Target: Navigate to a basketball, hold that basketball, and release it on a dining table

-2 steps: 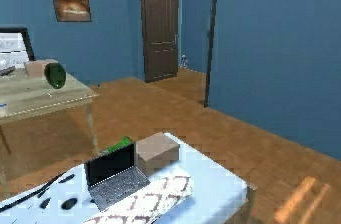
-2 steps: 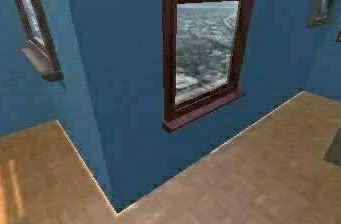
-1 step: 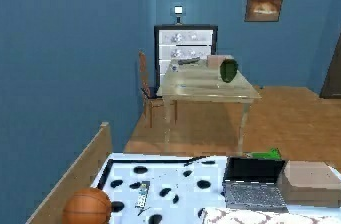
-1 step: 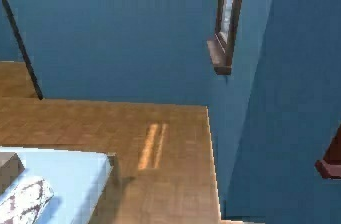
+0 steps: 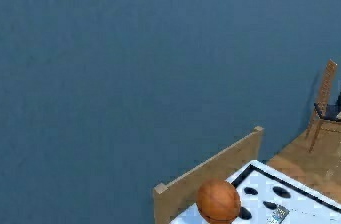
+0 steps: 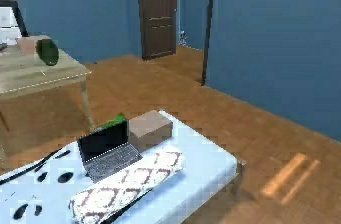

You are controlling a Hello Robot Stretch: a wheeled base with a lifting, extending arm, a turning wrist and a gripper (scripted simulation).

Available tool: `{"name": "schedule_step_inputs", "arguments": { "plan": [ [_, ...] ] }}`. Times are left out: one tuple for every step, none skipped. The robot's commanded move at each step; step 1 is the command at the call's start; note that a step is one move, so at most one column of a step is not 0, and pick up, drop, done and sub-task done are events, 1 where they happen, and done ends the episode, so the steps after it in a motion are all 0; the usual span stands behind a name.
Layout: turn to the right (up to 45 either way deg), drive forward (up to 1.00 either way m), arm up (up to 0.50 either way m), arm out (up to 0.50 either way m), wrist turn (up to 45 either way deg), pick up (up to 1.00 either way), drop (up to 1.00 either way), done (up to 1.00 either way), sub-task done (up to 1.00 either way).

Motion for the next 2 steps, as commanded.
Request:
{"name": "schedule_step_inputs", "arguments": {
  "plan": [
    [-45.0, 0.00, 0.00, 0.00, 0.0, 0.00, 0.00, 0.00, 0.00],
    [-24.0, 0.00, 0.00, 0.00, 0.0, 0.00, 0.00, 0.00, 0.00]
  ]
}}
